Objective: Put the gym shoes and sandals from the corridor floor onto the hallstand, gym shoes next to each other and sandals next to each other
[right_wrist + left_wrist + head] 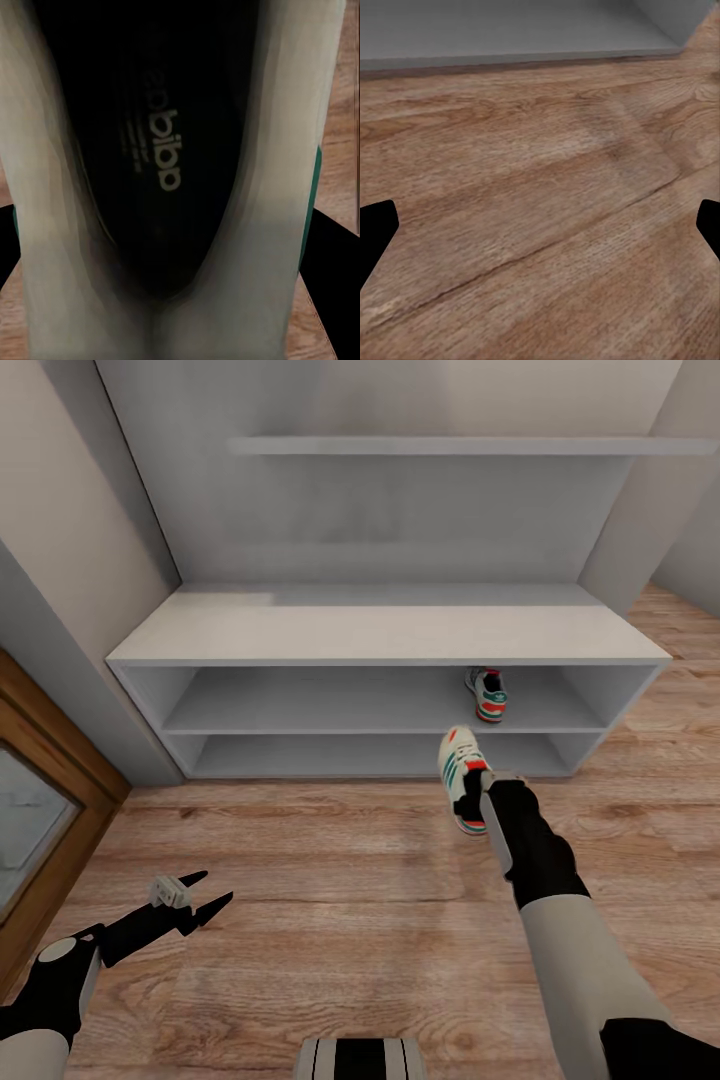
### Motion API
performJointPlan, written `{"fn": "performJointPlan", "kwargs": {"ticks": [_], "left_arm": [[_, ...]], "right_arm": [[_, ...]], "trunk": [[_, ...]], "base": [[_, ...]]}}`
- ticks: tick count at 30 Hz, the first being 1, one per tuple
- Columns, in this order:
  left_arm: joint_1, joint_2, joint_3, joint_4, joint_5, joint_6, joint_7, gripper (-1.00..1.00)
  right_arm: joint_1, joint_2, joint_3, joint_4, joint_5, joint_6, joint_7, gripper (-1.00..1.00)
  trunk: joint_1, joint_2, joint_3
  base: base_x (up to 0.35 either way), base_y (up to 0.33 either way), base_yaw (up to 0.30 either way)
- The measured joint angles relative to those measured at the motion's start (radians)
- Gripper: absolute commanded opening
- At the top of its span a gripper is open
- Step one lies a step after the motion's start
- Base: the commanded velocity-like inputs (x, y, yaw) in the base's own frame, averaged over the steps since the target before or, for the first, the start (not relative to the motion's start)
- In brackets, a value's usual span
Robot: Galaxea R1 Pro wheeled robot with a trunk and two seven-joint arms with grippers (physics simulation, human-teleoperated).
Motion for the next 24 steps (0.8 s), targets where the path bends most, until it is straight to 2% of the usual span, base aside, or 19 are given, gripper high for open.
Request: {"fn": "performJointPlan", "kwargs": {"ticks": [7, 18, 21, 24], "left_arm": [[0.0, 0.0, 0.0, 0.0, 0.0, 0.0, 0.0, 1.0], [0.0, 0.0, 0.0, 0.0, 0.0, 0.0, 0.0, 1.0], [0.0, 0.0, 0.0, 0.0, 0.0, 0.0, 0.0, 1.0], [0.0, 0.0, 0.0, 0.0, 0.0, 0.0, 0.0, 1.0]], "right_arm": [[0.0, -0.001, 0.0, -0.058, -0.001, 0.0, 0.001, -1.0], [0.0, -0.003, 0.001, -0.06, -0.002, -0.009, 0.003, -1.0], [0.0, -0.003, 0.002, -0.056, -0.002, -0.039, 0.004, -1.0], [0.0, -0.003, 0.002, -0.051, -0.002, -0.145, 0.005, -1.0]], "trunk": [[0.0, 0.0, 0.0], [0.0, 0.0, 0.0], [0.0, 0.0, 0.0], [0.0, 0.0, 0.0]], "base": [[0.0, 0.0, 0.0], [0.0, 0.0, 0.0], [0.0, 0.0, 0.0], [0.0, 0.0, 0.0]]}}
